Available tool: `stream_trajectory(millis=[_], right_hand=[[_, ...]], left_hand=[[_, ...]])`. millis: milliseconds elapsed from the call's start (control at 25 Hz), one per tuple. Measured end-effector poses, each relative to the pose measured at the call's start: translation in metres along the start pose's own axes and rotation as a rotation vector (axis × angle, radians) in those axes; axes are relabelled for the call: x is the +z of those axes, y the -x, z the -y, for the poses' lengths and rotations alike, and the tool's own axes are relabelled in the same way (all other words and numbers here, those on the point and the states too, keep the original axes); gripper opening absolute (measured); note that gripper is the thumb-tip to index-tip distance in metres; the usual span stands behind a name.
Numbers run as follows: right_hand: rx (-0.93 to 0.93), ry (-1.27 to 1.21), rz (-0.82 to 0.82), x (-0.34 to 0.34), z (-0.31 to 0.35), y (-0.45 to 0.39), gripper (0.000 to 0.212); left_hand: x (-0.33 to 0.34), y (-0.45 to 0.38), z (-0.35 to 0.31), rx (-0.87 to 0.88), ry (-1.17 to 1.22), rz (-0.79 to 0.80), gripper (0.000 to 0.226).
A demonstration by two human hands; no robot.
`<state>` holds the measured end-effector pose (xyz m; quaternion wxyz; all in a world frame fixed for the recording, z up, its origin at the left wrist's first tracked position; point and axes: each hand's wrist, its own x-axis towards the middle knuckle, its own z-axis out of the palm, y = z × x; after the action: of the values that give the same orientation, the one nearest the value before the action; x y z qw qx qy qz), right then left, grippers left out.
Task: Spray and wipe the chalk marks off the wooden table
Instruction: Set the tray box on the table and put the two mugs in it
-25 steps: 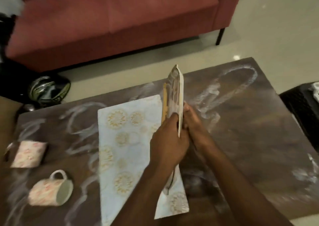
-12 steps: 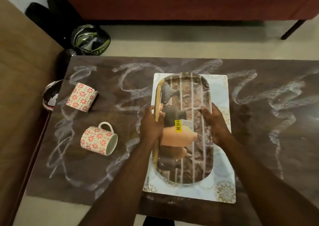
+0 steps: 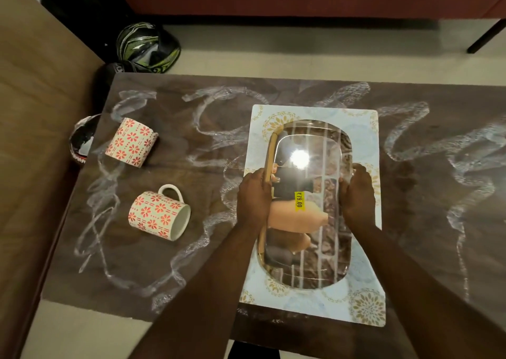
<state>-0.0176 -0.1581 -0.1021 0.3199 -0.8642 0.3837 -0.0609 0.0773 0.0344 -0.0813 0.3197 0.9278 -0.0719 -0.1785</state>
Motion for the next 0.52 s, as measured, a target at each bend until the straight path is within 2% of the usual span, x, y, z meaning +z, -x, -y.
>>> stream_trajectory(millis=[120,160,280,360,400,480,520], right_hand=[[-0.083,0.226,-0.215,-0.006,0.022,0.008,0.039],[-0.126,0.212,-0.248,-0.008,0.041,0.011,0.041],[-0.402,-0.051,-0.113,0.002,0.126,0.021,0.041],[-0.604,-0.17,0.044,0.022,0.2,0.028,0.039],[-0.688,-0.163,0.127,0.034,0.237,0.031,0.037],[-0.875,0.006,0.273,0.066,0.305,0.034,0.039],[-1.012,0.127,0.336,0.086,0.338,0.036,0.045]], left_hand=[[-0.007,0.007,-0.01,0.029,-0.019,0.035,0.034],[-0.015,0.008,-0.014,0.046,-0.018,0.014,0.038],[-0.054,0.018,-0.014,0.162,-0.065,-0.052,0.042],[-0.089,0.024,0.006,0.242,-0.251,-0.099,0.04],[-0.11,0.028,0.013,0.273,-0.385,-0.051,0.039],[-0.15,0.032,0.018,0.295,-0.684,0.231,0.051],[-0.168,0.031,0.031,0.319,-0.748,0.376,0.06]])
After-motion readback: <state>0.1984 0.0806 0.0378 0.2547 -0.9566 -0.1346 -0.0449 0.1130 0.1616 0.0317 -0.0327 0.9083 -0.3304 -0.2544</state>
